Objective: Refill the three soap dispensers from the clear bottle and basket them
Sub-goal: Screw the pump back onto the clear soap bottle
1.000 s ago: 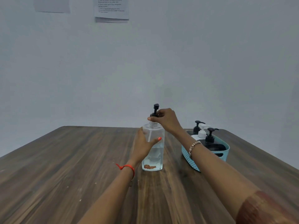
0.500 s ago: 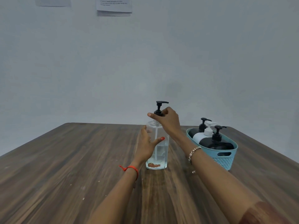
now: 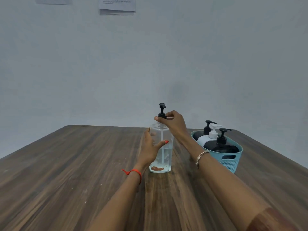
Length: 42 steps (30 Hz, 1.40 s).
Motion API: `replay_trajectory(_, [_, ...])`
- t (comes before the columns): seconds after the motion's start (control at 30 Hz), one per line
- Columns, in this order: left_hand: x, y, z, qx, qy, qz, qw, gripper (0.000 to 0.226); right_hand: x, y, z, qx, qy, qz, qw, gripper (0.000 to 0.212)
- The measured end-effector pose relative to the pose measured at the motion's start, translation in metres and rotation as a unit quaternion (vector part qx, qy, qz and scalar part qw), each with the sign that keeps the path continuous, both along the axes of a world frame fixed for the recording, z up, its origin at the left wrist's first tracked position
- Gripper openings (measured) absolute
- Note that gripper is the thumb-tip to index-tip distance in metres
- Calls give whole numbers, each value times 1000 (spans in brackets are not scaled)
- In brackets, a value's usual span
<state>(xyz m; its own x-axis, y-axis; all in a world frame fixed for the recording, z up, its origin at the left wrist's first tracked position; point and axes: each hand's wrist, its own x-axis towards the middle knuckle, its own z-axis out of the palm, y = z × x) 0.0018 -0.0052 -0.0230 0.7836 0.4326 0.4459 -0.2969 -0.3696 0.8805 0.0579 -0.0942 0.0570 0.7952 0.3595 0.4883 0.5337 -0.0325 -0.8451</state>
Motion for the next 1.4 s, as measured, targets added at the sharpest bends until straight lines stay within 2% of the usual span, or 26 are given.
replay_trajectory(0.1, [1,0,0,-2,-4,6,1000,70,2,-8,7,39,29,97,994,31])
replay_trajectory(0.2, [1,-1,0,-2,3,5,1000,72,-1,-6,6,51,8,63,997,26])
replay_trajectory(0.33, [1,0,-1,-6,7,5,1000,74,-3,5,4,32,-8,7,999,38])
replay_trajectory(0.47, [2,0,-1,-6,6,6,1000,71,1,-3,6,68,44,67,994,17])
replay_trajectory(0.6, [0,-1,0,-6,2,0,1000,72,2,-2,1,62,12,14,998,31])
replay_trajectory(0.7, [1,0,-1,-3,1,1,1000,73,0,-1,2,38,10,37,999,35])
replay_trajectory(0.8, [2,0,-2,-4,-4,2,1000,71,1,-7,3,18,16,84,996,21])
replay_trajectory(0.87, [2,0,-4,-1,-5,1,1000,71,-1,-6,2,17,20,59,998,20])
replay_trajectory(0.97, [4,2,-6,-2,-5,0,1000,72,-2,2,-2,8,3,-18,1000,40])
replay_trajectory(1.0, [4,3,-5,-3,-3,1,1000,72,-2,4,-2,11,1,-21,1000,40])
replay_trajectory(1.13, [4,1,-4,1,-3,12,1000,72,-2,-2,5,53,48,76,995,9])
replay_trajectory(1.2, [5,2,-5,3,-5,12,1000,73,0,-3,5,57,47,88,993,17])
replay_trajectory(1.33, [4,2,-5,4,3,15,1000,77,-3,3,1,38,27,17,999,42])
replay_trajectory(1.4, [3,1,-4,0,7,12,1000,78,-2,4,1,29,28,22,999,42])
